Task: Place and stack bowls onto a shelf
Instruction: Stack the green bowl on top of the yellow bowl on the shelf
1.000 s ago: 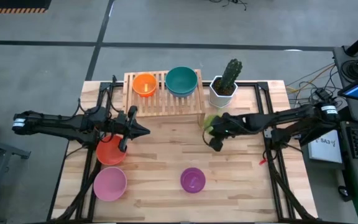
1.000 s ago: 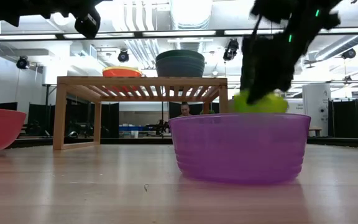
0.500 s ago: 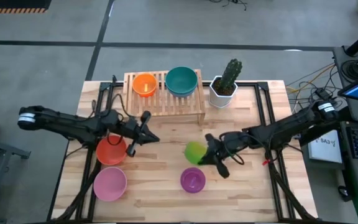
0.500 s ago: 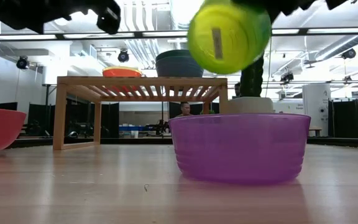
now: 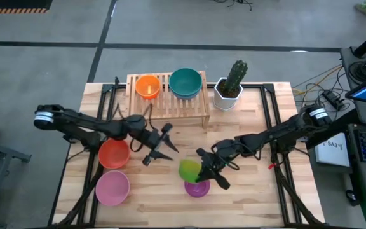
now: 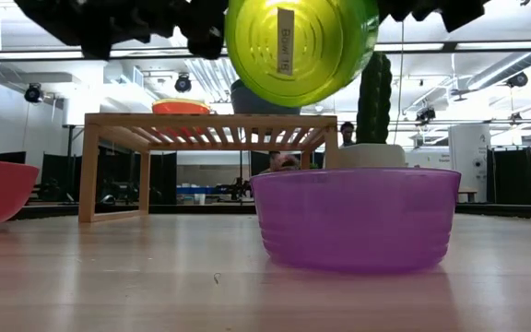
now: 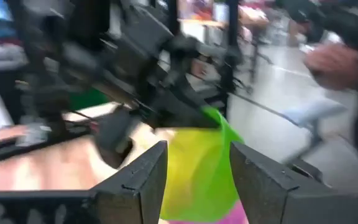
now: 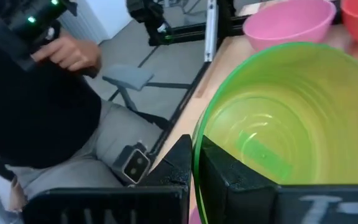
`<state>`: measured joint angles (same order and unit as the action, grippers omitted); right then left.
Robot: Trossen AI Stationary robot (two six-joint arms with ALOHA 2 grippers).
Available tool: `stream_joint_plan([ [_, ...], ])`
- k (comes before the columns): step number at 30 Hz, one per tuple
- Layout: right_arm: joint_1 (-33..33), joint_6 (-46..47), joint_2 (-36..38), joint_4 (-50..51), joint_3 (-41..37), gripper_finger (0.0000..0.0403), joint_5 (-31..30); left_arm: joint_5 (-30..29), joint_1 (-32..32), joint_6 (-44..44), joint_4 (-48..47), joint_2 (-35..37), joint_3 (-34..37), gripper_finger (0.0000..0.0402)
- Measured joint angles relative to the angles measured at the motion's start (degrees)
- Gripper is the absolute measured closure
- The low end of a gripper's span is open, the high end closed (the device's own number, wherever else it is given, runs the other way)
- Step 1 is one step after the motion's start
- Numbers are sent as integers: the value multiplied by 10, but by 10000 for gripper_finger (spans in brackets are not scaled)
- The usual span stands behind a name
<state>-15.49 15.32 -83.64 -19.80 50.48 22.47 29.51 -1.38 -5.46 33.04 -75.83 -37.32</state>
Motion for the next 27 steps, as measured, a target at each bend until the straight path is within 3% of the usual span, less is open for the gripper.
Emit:
stream_joint_plan([
  [7,0,-30,-13,26,43,394,16,105,-1,-13,-13,-58,-40,252],
  [17,2,-75,-15,70,81,394,20,172,-7,4,-15,-114,-74,294],
  [27,8,-83,-16,78,83,394,24,193,-11,-4,-15,-116,-76,392],
])
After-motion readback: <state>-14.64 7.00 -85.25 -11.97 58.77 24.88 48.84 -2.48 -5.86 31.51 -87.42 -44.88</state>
